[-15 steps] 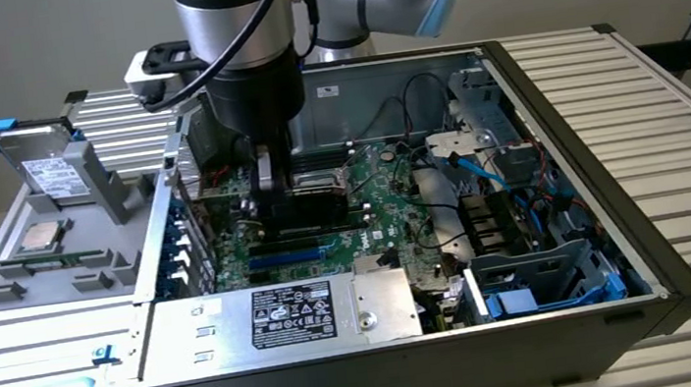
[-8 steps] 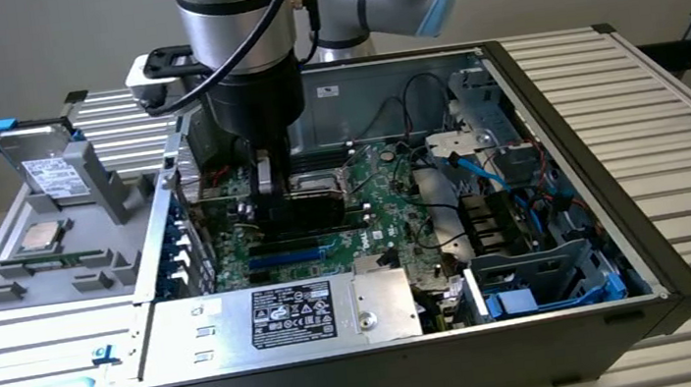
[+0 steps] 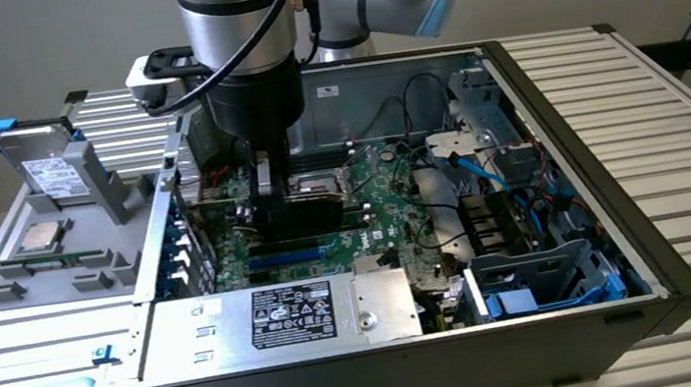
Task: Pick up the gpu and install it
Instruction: 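Insert the gpu into the slot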
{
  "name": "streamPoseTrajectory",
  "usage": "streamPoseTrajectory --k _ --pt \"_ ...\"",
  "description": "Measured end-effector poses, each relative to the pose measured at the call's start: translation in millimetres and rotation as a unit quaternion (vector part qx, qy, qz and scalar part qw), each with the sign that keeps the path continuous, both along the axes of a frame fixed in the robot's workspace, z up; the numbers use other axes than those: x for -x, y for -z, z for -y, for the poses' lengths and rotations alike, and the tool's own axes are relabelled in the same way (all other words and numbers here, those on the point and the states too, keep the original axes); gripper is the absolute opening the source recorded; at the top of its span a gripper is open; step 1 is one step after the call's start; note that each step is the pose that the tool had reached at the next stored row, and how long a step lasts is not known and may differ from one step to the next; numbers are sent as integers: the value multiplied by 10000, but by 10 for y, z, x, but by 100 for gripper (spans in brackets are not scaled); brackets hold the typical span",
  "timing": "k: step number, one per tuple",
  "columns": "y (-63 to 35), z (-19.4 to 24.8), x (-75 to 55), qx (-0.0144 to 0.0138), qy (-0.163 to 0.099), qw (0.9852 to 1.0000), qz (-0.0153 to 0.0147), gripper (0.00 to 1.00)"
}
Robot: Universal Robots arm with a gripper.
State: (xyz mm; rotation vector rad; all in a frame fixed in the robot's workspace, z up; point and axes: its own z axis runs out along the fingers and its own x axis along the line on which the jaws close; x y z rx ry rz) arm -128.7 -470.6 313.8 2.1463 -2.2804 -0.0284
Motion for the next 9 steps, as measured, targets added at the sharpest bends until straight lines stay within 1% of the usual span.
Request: streamPoseTrajectory --k 1,9 --pt "31 -10 -40 1 1 10000 0 27" --pt "107 -37 -40 -1 1 10000 -1 27"
